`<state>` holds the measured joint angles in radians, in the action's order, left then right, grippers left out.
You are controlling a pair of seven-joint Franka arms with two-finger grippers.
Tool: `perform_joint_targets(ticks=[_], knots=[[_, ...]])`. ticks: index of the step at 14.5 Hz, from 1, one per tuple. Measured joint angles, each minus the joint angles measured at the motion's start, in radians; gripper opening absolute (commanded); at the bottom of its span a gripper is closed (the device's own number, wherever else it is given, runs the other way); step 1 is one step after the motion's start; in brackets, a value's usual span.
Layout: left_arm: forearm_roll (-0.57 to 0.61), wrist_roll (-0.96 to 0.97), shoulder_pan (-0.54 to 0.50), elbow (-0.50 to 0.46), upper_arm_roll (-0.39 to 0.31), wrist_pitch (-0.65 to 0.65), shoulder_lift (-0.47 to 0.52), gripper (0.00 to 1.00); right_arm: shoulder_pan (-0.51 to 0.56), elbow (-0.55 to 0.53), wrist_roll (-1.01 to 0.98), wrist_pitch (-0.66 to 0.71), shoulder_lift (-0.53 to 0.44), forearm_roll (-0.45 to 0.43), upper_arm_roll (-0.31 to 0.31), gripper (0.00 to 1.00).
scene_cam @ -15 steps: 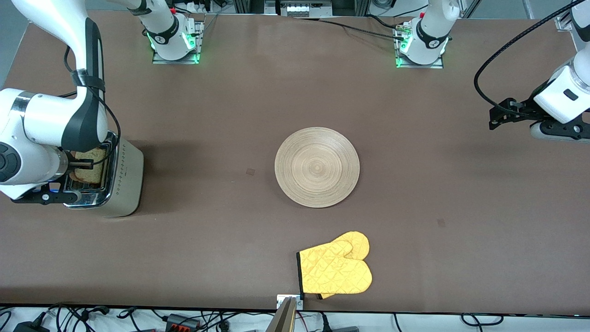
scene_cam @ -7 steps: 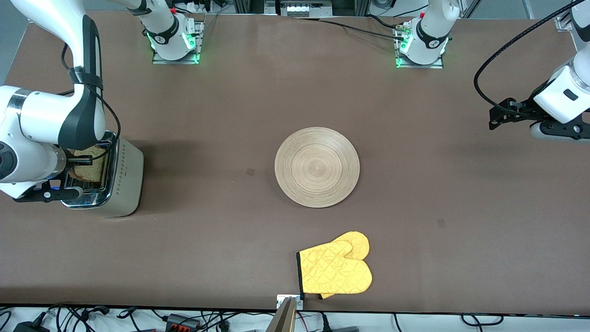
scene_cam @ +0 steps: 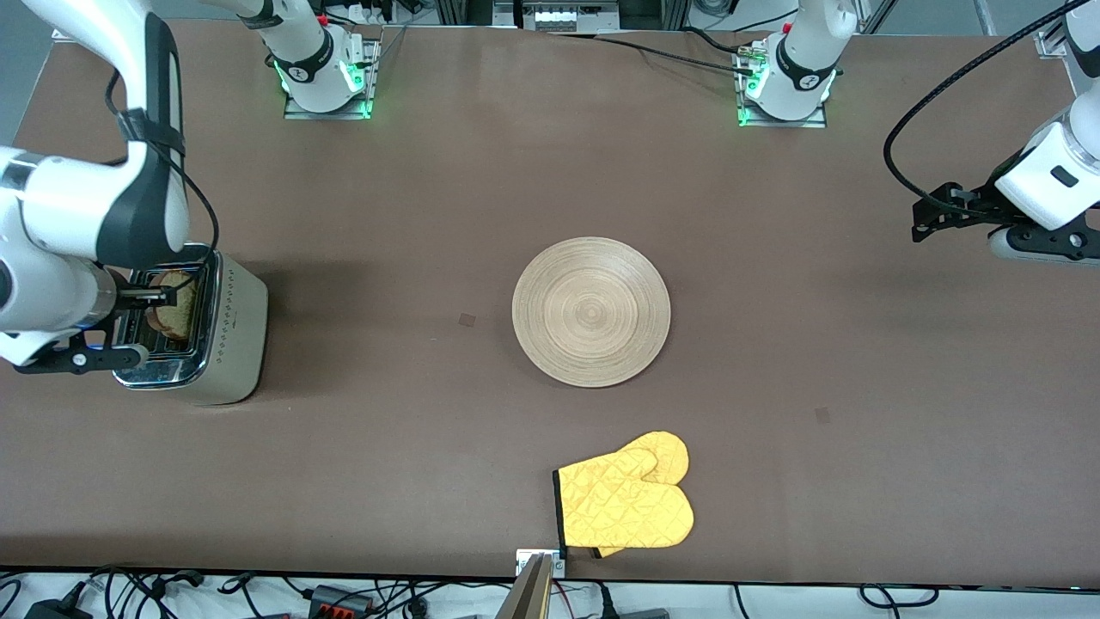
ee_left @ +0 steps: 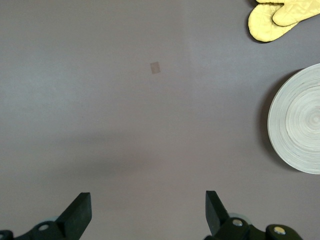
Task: Move plate and put bread in toaster
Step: 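Lower the bread into the toaster slot with the right gripper, then open the right gripper and release the bread in the slot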
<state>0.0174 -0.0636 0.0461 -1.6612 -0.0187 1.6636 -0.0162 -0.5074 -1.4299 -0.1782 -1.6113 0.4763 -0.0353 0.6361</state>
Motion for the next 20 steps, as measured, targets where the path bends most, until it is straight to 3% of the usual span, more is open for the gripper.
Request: perform_joint_targets(ticks=[7,12,20], knots=[[0.0,0.0,0.0,0.006,0.0,0.0,0.0,1.0,-0.004,0.071,-0.002,0.015,-0.098,0.068,0.0,1.0],[0.0,0.0,0.0,0.006,0.0,0.0,0.0,1.0,0.004,0.082,0.03,0.021,-0.105,0.204,0.007,1.0],[0.0,0.0,0.0,0.006,0.0,0.0,0.0,1.0,-0.018,0.089,0.117,0.019,-0.106,0.219,0.001,1.0]])
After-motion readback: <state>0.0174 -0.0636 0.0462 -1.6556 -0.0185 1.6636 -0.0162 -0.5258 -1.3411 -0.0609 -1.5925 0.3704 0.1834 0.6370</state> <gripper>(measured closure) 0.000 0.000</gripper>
